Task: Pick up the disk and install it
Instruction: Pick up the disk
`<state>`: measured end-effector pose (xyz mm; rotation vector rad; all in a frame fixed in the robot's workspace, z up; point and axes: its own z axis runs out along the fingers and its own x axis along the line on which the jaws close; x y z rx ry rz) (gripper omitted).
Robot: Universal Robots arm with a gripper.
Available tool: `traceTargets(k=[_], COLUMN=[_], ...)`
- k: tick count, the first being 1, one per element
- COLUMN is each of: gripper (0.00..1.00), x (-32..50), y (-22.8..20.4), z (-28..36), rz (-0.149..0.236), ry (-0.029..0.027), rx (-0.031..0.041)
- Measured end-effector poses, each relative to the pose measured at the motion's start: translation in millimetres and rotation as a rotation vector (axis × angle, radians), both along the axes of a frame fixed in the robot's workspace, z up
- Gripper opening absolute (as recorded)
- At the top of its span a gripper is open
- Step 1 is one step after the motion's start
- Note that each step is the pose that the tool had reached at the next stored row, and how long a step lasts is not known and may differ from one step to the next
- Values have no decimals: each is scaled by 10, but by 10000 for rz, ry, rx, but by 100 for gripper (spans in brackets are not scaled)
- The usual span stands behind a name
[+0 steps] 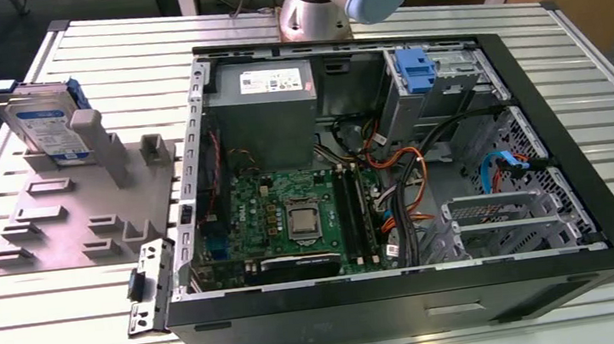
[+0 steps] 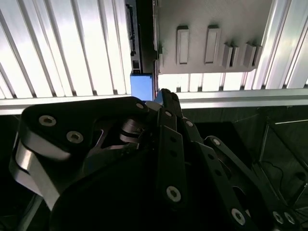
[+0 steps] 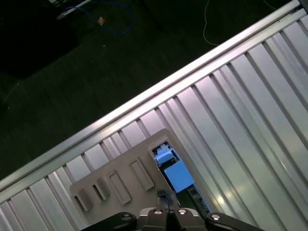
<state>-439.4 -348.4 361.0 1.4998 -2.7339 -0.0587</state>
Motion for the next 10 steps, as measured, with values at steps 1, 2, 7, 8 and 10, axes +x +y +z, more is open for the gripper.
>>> traceTargets(k=[1,2,7,8,10], gripper=[11,11,11,11,11], x=[0,0,0,0,0], y=[0,0,0,0,0], z=[0,0,0,0,0], rz=[31,64,218,248,303], ry=[-1,-1,0,-1,0], rx=[0,0,0,0,0])
